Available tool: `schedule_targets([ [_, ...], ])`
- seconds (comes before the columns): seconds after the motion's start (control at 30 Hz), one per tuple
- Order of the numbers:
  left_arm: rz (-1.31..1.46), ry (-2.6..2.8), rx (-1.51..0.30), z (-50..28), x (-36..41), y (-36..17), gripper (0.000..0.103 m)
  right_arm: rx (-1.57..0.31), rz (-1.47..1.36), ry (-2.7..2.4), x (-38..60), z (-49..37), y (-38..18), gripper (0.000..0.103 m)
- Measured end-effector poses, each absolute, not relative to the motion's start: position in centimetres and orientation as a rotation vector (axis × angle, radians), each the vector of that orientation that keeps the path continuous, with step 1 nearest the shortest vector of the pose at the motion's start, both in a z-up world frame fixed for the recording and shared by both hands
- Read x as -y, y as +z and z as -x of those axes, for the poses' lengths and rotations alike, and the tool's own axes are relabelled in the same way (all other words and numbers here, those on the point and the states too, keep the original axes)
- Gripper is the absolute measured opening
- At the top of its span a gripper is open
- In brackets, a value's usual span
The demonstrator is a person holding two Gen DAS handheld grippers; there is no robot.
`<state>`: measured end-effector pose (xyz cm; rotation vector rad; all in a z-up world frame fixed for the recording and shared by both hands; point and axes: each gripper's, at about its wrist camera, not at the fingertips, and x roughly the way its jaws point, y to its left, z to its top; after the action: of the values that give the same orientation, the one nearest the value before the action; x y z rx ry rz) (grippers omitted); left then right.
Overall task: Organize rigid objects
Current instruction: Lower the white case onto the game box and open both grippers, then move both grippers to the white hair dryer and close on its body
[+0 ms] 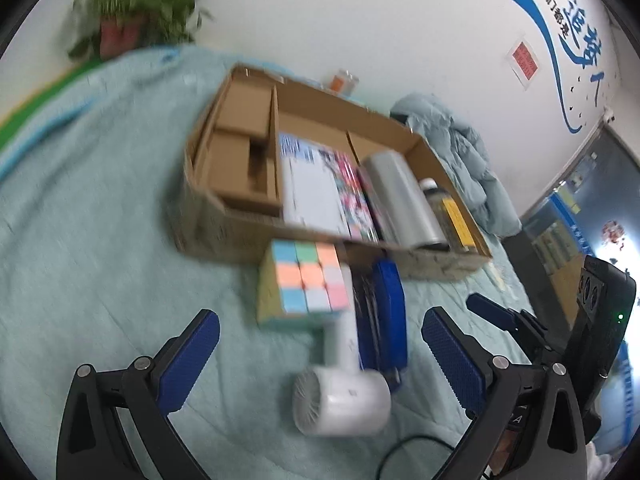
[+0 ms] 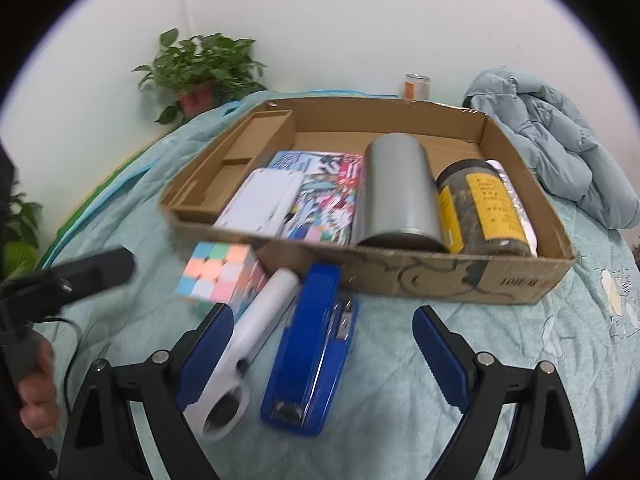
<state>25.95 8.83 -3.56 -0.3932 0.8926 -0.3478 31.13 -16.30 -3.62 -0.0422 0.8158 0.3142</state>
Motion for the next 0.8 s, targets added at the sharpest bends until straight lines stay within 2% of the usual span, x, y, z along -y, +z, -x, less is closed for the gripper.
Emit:
schedule_targets([
  [0.2,0.478,-0.436,-1.012,-24.7,-7.3,-7.4,0.101,-0.873,0.039,0.385,16.8,-28.9,-4.9,0.091],
  [0.43,0.537,-0.477,-1.160,-24.9,-5.2,-10.6,0.079,-0.988,-0.035,0.528,17.7,-26.1,-6.9,0.089],
  [0.67,0.532,-0.554,-1.191,-23.3,-3.0,-10.2,0.077,-1.024,-0.073,0.597,17.6,-24.4,-7.2,0.081],
  [0.8,0.612,-0.604,-1.154,-22.5,-3.7,-9.1,0.078,-0.995,-0.030,0.602,17.1,-24.1,-7.0,0.080],
])
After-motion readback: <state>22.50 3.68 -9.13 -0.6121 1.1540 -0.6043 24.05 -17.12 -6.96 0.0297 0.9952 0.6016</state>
